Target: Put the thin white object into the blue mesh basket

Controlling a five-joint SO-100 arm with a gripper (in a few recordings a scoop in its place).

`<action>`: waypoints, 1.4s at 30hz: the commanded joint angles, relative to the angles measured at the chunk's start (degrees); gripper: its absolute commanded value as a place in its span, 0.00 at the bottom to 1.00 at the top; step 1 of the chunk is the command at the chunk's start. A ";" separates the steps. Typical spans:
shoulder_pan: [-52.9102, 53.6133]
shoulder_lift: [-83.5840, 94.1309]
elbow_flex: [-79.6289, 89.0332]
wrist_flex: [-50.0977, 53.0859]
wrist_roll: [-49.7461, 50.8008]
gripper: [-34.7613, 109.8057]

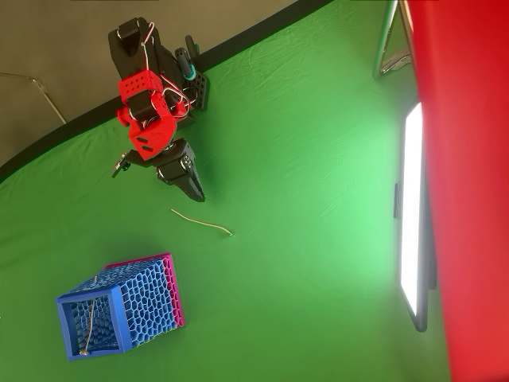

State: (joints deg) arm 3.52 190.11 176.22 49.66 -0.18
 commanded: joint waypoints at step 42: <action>-0.09 -8.26 -5.89 0.88 6.15 0.24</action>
State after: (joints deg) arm 3.16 183.69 173.32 50.27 4.83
